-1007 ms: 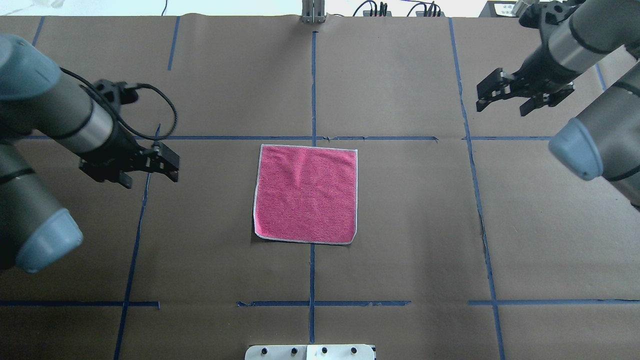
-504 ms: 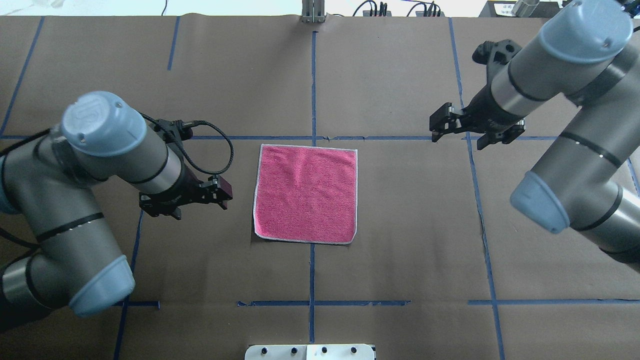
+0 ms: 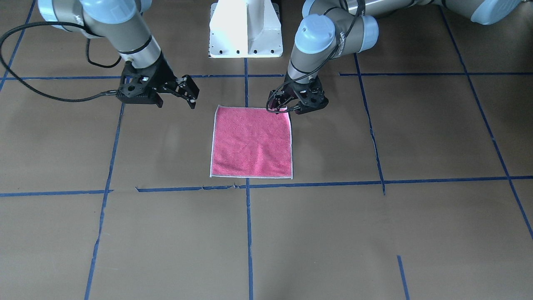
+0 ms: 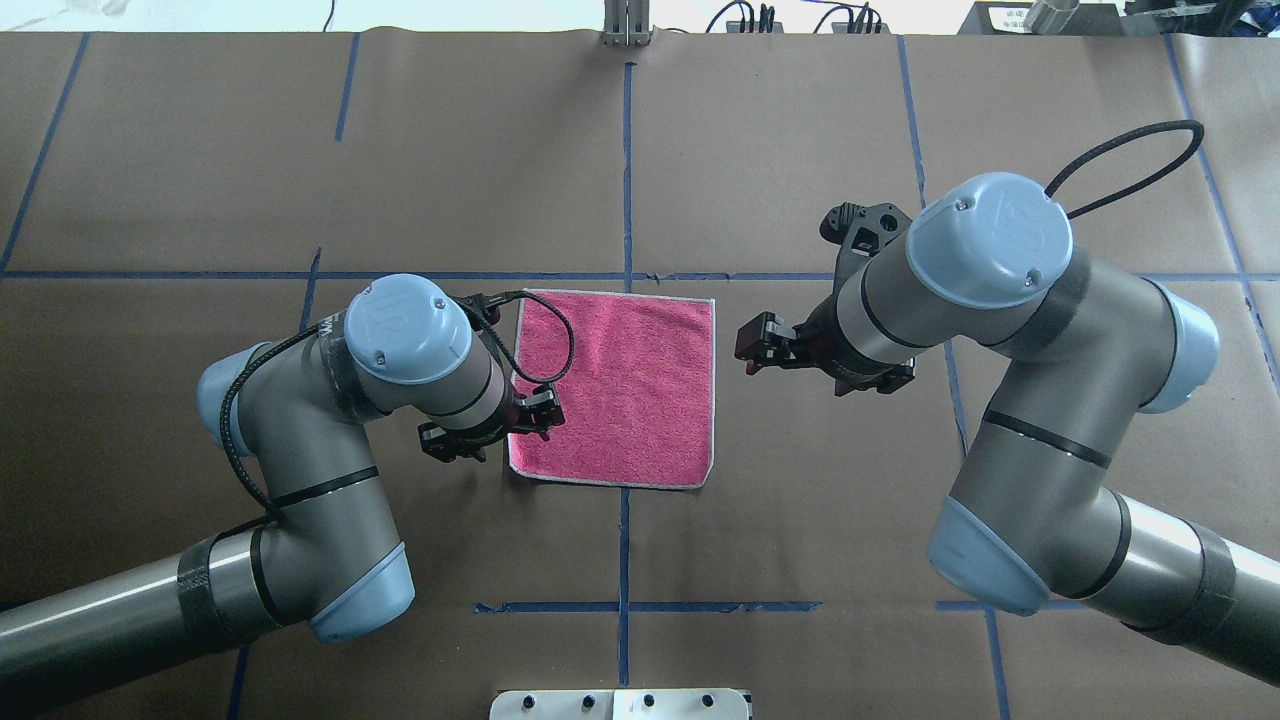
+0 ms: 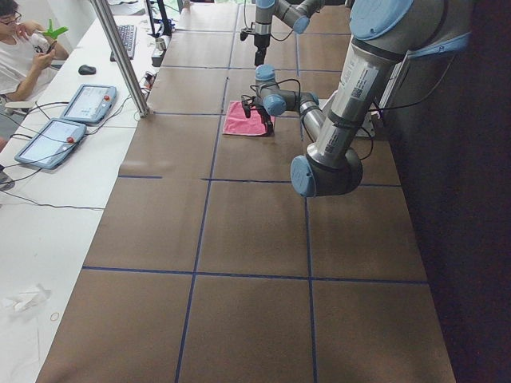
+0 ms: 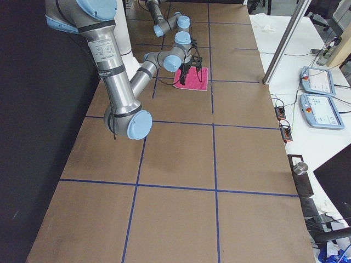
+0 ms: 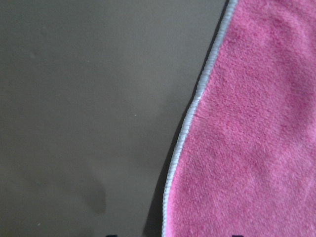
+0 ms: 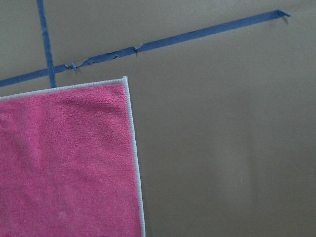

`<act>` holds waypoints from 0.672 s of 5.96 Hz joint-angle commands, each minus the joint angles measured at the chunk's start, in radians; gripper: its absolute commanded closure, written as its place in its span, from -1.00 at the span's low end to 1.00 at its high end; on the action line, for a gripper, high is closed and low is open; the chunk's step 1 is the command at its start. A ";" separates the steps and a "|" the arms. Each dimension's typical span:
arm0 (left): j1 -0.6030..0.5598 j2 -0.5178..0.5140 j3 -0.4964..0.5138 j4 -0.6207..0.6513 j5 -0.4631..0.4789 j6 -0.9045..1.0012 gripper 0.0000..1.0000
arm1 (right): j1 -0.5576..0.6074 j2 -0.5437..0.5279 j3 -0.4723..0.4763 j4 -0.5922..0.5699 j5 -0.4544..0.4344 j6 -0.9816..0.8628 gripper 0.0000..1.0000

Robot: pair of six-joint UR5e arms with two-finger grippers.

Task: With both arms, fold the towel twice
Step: 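Move the left gripper to one towel edge while the right approaches the opposite edge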

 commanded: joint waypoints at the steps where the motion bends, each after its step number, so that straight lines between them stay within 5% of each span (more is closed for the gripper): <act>1: 0.006 0.002 0.011 -0.015 0.001 -0.005 -0.05 | -0.002 0.008 0.003 0.001 -0.003 0.004 -1.00; 4: 0.017 0.003 0.010 -0.015 0.001 -0.005 0.05 | 0.001 0.010 0.005 0.002 -0.003 0.005 -1.00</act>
